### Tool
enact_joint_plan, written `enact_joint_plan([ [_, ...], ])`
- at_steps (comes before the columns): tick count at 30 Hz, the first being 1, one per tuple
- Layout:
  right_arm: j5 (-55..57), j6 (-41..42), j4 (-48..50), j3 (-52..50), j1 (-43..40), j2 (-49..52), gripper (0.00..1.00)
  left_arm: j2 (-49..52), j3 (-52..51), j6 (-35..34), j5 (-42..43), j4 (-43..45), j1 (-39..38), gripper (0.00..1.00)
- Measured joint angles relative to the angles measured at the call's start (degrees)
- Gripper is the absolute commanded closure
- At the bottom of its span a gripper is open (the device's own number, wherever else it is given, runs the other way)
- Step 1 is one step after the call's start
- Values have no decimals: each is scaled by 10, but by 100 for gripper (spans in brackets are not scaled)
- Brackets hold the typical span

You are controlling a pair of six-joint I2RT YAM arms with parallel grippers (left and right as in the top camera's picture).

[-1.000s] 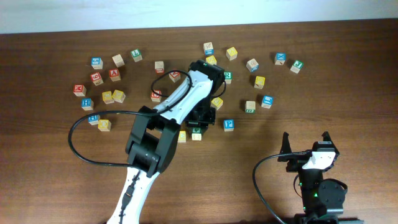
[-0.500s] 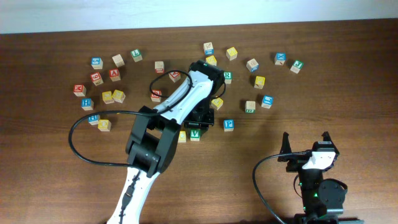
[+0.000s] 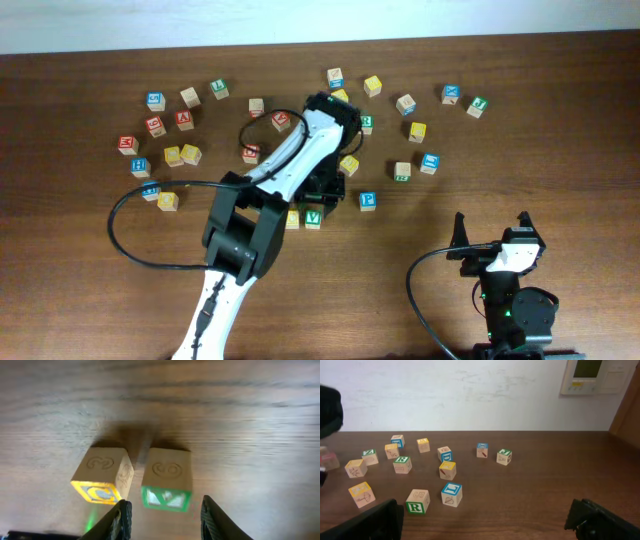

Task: Spell out CVPR

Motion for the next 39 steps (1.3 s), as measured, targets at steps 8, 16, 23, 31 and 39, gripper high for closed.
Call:
enact_joint_plan([
  [8, 0, 0, 0, 0, 0, 0, 2, -58, 137, 26, 14, -37, 76, 57],
  [16, 0, 0, 0, 0, 0, 0, 2, -182, 146, 70, -18, -37, 305, 1],
  [23, 0, 0, 0, 0, 0, 0, 2, -181, 146, 69, -29, -12, 451, 1],
  [31, -213, 193, 131, 0, 0, 0, 2, -148, 146, 70, -29, -7, 450, 1],
  [39, -250, 309, 421, 18, 0, 1, 2, -141, 146, 69, -29, -7, 450, 1],
])
